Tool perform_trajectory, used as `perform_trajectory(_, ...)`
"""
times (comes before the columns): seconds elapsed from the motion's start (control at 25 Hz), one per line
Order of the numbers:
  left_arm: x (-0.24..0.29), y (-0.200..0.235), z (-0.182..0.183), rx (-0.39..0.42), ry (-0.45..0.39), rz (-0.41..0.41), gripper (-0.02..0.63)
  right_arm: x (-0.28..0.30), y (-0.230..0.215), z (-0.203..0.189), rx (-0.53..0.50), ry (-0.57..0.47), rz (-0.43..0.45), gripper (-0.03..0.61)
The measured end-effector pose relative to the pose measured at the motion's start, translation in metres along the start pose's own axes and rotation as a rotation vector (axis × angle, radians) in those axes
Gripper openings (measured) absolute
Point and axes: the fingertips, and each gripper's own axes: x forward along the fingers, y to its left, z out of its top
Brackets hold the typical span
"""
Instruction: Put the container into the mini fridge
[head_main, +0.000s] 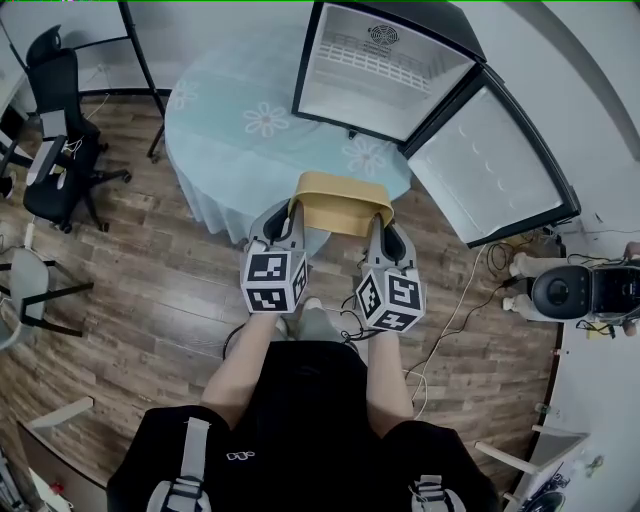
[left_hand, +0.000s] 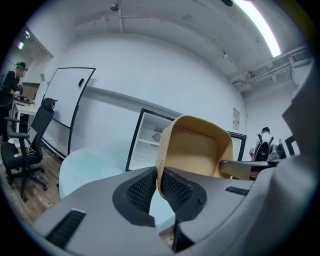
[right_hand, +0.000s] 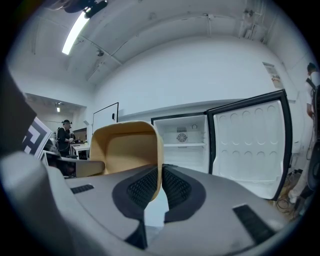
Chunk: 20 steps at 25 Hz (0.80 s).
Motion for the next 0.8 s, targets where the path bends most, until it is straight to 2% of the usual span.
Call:
perform_trajectory(0.4, 0.033, 0.011, 0.013, -0.006, -0.007, 0.005, 0.012, 0.034, -0.006, 0.009, 0.0, -0.006, 0.011, 0.025)
perform_trajectory(0.8, 0.086, 0.017, 0.004, -0.017, 0.036, 0.017, 0.012, 0.082, -0.033, -0.003, 0.027, 0.037, 0.016, 0.025)
